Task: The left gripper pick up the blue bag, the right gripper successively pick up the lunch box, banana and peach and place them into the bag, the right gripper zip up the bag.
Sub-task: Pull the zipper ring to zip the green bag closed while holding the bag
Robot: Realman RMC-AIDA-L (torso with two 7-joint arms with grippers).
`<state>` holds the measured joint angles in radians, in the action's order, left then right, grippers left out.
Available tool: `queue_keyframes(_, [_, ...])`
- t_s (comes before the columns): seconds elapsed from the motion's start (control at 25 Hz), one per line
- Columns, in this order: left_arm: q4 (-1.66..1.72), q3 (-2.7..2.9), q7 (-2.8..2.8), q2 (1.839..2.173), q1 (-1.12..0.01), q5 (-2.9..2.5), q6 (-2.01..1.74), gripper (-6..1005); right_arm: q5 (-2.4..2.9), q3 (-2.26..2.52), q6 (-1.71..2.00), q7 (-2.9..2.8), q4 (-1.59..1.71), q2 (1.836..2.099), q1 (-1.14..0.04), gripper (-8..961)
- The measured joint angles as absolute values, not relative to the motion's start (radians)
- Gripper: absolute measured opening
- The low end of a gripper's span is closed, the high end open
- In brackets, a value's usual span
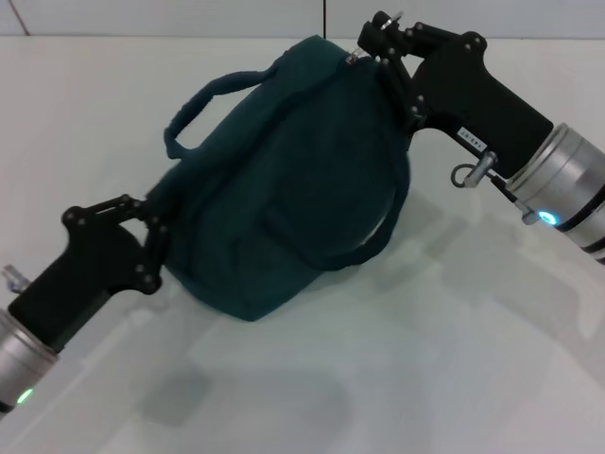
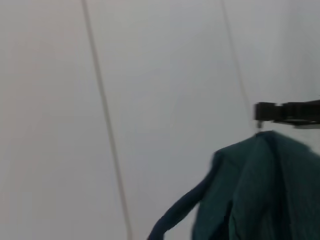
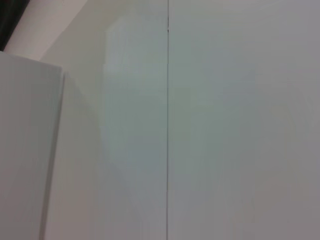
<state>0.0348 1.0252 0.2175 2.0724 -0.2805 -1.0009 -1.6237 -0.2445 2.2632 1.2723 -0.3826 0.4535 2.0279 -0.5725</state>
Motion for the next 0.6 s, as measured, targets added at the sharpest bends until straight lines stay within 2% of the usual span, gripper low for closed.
queue_keyframes(0.24, [0.104,1.025,0.241,2.063,-0.213,-0.981,-1.625,55,-0.256,2.257,1.271,-0.393,0.423,2.027,-0.569,79])
queue_keyframes(0.48, [0.12,1.026,0.182,2.093,-0.198,-0.974,-1.64,55,-0.257,2.259,1.27,-0.412,0.412,2.028,-0.571,77])
queue_keyframes(0.6, [0.08,1.031,0.141,2.095,-0.219,-0.978,-1.646,70,-0.256,2.261,1.269,-0.412,0.414,2.028,-0.581,79])
